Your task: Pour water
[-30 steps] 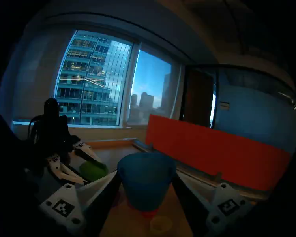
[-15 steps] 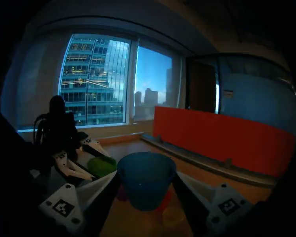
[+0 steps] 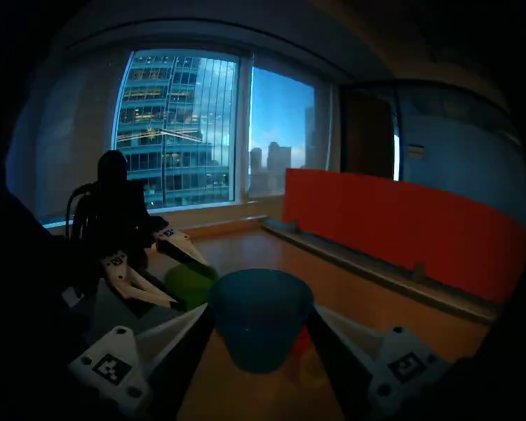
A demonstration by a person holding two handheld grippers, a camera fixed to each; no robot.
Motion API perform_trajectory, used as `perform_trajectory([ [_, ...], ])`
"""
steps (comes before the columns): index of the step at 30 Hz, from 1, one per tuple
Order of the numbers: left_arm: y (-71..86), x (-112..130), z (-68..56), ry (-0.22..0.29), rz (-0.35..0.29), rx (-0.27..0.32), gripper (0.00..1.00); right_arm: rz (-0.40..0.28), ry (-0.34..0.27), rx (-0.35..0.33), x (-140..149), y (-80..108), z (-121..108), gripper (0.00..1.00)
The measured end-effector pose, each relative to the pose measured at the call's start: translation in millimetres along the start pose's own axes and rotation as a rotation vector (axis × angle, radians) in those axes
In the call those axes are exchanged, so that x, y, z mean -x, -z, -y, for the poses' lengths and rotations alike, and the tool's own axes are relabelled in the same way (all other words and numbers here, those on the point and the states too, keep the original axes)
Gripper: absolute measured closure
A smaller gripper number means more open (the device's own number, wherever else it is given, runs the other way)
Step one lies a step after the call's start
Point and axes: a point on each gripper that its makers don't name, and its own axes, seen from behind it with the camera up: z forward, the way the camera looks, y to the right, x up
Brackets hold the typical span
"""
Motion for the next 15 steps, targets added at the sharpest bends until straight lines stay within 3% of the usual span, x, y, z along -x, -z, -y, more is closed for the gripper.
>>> perform_trajectory([
  [15,-11.9,31.2,-7.7,-0.018,0.098,0.038,0.12,0.106,0.002,-0.056,37.4,-6.0,9.7,0.09],
])
